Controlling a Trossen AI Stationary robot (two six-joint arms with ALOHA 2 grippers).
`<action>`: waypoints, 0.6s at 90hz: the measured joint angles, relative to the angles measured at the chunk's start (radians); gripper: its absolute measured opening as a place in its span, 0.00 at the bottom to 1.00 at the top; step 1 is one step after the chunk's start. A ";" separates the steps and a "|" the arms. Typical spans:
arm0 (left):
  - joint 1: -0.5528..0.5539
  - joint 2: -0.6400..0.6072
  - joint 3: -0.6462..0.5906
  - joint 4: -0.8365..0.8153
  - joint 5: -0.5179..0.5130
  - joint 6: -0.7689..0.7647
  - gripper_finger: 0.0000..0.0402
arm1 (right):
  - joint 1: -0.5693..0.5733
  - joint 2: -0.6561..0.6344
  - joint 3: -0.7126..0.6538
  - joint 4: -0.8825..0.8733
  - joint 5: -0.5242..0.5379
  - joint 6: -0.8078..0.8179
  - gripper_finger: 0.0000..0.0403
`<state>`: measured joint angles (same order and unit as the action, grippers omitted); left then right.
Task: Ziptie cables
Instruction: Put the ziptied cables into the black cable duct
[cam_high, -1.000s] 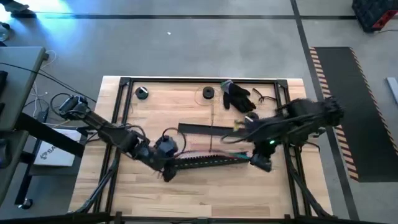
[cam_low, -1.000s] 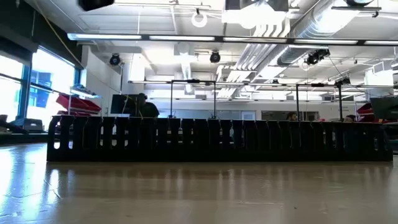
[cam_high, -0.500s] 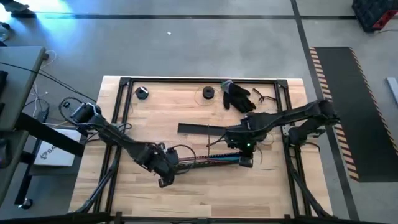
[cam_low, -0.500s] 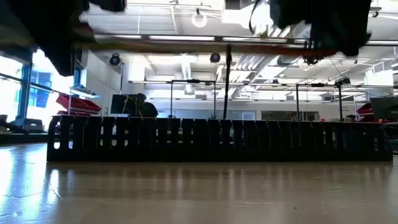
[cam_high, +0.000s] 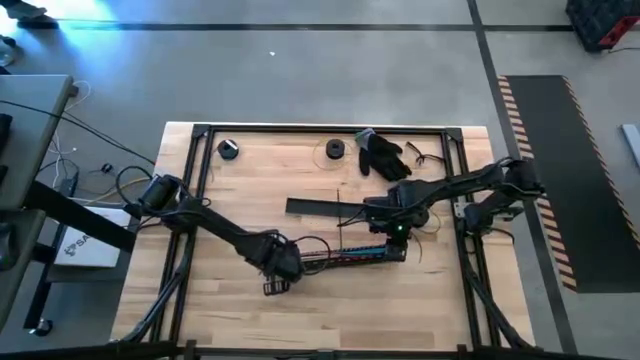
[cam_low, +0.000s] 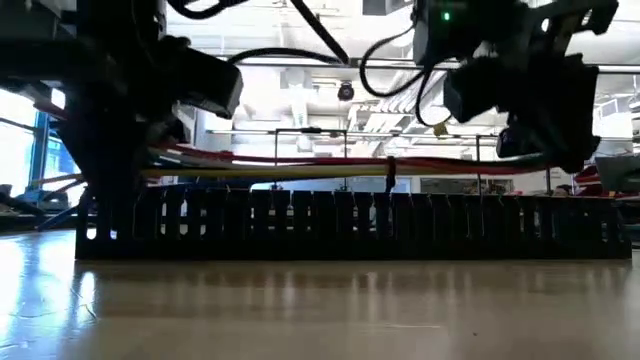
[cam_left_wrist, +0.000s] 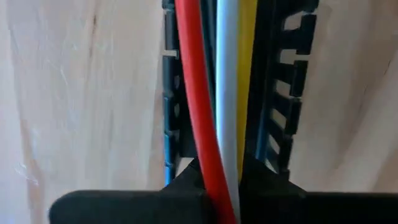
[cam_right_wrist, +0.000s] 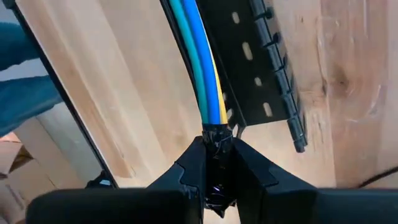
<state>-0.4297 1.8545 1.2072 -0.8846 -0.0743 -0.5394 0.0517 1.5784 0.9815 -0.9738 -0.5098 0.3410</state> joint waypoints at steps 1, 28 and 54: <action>0.000 0.000 0.000 0.000 -0.004 0.005 0.00 | 0.000 0.000 -0.003 0.002 0.000 0.001 0.08; -0.002 0.000 -0.001 -0.020 -0.047 0.055 0.00 | -0.002 0.000 -0.054 0.083 0.009 0.052 0.08; -0.002 0.000 -0.001 -0.084 -0.067 0.050 0.00 | -0.002 0.000 -0.081 0.146 0.010 0.080 0.08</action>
<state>-0.4316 1.8545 1.2064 -0.9690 -0.1410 -0.4895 0.0502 1.5784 0.9009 -0.8278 -0.4995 0.4207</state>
